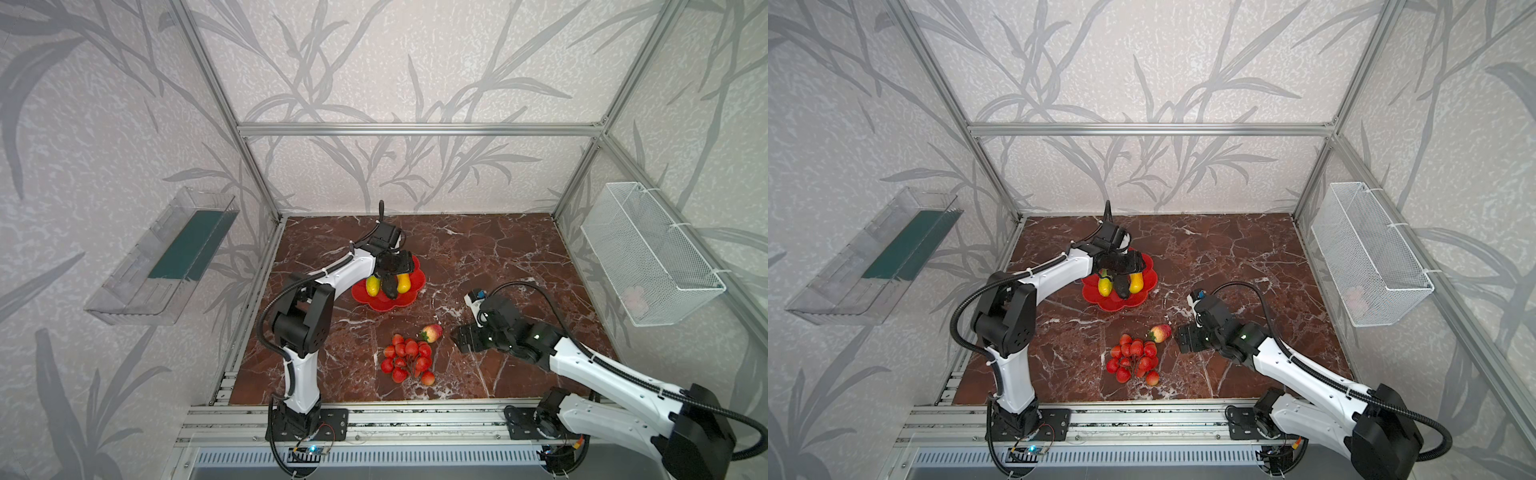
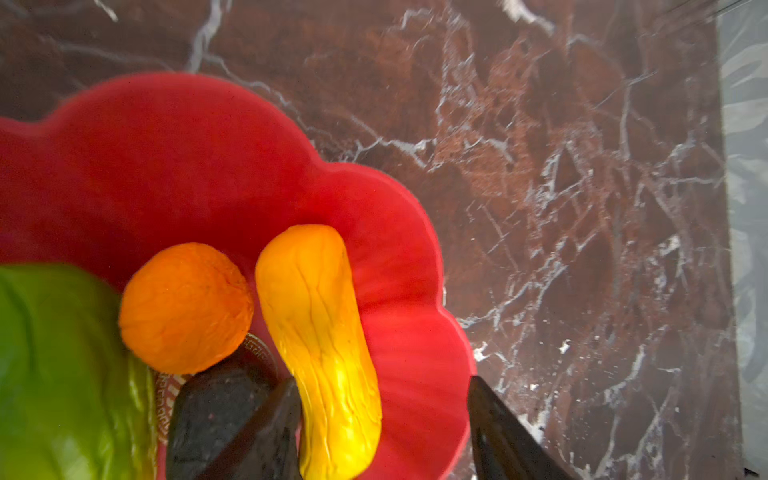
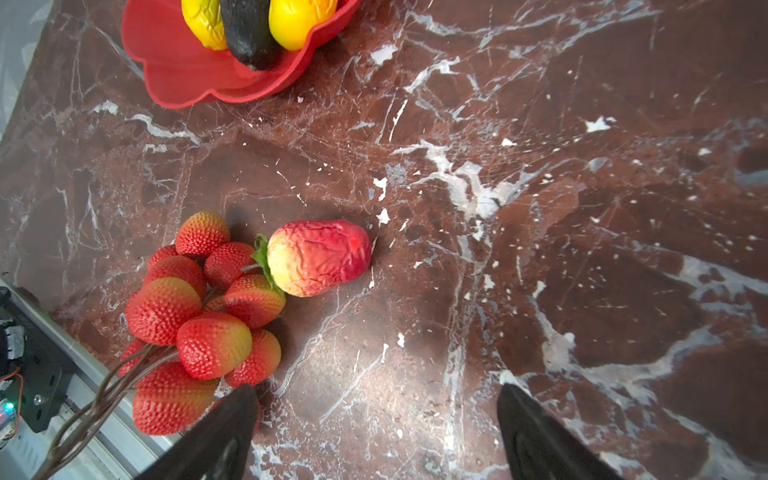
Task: Place and organize the fake fruits in the fruit bowl
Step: 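Place the squash in the bowl beside the avocado with the left gripper, then grasp the pink-red peach with the right gripper while the left gripper withdraws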
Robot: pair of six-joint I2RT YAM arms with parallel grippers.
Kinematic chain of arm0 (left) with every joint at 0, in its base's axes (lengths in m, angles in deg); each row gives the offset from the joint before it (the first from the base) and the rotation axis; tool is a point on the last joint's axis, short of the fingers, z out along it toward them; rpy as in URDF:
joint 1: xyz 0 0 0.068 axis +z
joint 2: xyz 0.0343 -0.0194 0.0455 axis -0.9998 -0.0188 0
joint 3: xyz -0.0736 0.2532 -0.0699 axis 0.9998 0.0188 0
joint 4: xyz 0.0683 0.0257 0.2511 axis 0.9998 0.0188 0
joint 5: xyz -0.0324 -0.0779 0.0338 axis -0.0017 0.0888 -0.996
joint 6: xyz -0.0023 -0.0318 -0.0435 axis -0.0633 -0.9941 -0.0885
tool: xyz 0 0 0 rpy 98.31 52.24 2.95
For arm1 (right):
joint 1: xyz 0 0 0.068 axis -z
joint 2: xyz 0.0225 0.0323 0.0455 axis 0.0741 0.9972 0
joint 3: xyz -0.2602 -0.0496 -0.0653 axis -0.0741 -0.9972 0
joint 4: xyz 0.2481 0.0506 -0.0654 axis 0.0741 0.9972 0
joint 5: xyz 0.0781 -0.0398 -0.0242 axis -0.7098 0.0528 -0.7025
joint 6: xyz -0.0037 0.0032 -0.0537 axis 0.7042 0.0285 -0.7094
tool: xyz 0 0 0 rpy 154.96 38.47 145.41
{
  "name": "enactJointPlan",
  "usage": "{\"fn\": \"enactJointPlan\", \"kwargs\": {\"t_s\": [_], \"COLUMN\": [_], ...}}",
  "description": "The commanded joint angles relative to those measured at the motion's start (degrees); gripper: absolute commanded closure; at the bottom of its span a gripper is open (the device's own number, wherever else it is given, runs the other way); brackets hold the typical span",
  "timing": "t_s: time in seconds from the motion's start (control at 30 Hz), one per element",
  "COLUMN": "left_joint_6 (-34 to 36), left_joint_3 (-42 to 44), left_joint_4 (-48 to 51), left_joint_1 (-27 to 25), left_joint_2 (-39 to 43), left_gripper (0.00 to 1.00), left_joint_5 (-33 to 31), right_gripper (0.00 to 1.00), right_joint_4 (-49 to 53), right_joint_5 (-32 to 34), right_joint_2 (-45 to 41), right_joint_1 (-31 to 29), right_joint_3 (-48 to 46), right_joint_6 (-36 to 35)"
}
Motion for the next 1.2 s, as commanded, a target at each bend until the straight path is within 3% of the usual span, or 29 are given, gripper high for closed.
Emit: {"fn": "enactJointPlan", "kwargs": {"t_s": [0.0, 0.2, 0.37, 0.57, 0.87, 1.17], "left_joint_6": [2.2, 8.2, 11.6, 11.2, 9.7, 11.2], "left_joint_3": [1.1, 12.5, 27.2, 36.2, 40.1, 40.2], "left_joint_4": [-1.4, -5.8, -9.0, -3.3, 6.0, 9.3], "left_joint_1": [0.4, 0.8, 1.4, 1.9, 2.0, 2.0], "left_joint_2": [10.3, 28.7, 47.2, 62.2, 71.6, 75.0], "left_gripper": [0.33, 0.24, 0.13, 0.08, 0.07, 0.07], "left_joint_5": [-1.5, -12.2, -21.2, -26.2, -28.0, -29.6], "right_gripper": [0.11, 0.14, 0.17, 0.21, 0.28, 0.47], "right_joint_4": [-4.6, -8.9, -12.9, -15.7, -18.5, -19.7], "right_joint_5": [1.9, 2.8, 2.7, 3.6, 5.9, 6.8], "right_joint_2": [3.2, 10.6, 15.9, 21.1, 25.7, 26.2], "right_joint_1": [-2.5, -5.3, -6.2, -6.7, -6.7, -6.6], "right_joint_3": [2.9, 4.8, 5.5, 6.6, 6.7, 5.2], "right_joint_6": [1.8, 3.5, 5.1, 6.6, 7.5, 10.9]}}
